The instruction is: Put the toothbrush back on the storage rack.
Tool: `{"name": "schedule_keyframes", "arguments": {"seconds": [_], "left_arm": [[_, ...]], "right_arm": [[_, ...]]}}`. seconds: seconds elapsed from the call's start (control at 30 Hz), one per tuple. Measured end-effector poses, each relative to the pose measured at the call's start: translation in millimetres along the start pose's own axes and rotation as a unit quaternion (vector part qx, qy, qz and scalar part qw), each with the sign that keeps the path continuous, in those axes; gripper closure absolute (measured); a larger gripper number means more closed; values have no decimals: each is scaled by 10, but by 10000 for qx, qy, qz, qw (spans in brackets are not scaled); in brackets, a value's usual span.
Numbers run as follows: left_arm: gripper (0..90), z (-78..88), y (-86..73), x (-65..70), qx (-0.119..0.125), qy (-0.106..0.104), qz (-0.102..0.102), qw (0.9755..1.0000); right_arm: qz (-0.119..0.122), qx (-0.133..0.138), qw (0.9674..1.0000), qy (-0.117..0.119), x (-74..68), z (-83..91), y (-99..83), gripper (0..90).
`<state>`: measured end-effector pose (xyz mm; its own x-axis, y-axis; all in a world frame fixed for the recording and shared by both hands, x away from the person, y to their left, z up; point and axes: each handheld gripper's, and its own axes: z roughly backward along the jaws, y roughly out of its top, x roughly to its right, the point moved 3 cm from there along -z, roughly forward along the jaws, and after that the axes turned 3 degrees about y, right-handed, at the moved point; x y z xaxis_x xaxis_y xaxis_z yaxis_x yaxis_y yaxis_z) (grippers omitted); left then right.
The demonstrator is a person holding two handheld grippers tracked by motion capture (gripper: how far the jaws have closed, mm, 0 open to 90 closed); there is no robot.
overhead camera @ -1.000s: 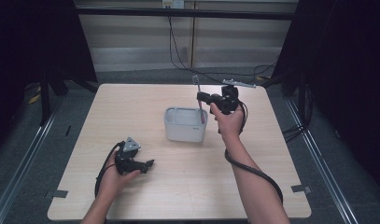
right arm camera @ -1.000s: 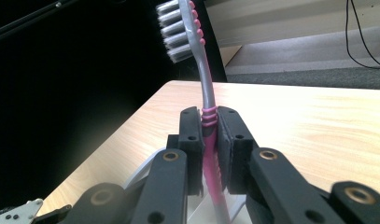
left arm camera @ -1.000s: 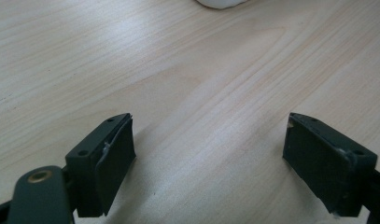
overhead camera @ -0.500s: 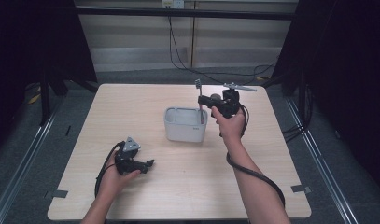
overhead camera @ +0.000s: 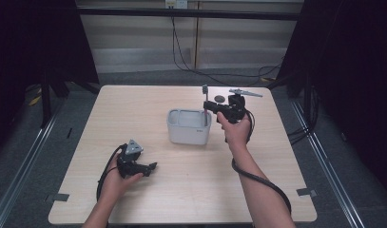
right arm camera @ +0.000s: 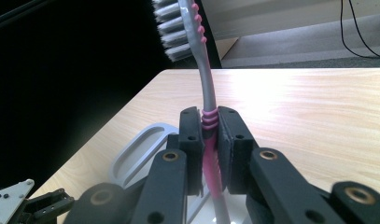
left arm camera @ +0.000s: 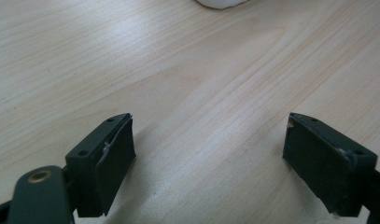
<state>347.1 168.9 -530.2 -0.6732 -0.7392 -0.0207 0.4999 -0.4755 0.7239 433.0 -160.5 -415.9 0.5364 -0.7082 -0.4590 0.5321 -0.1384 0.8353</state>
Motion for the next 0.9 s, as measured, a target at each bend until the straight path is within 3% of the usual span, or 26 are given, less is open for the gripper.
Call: {"name": "schedule_keyframes", "arguments": {"seconds": [0.9], "left_arm": [[161, 1, 0, -1, -1, 15, -10, 10000]], "right_arm": [[-71, -52, 9999, -76, 76, 72, -127, 804]]}}
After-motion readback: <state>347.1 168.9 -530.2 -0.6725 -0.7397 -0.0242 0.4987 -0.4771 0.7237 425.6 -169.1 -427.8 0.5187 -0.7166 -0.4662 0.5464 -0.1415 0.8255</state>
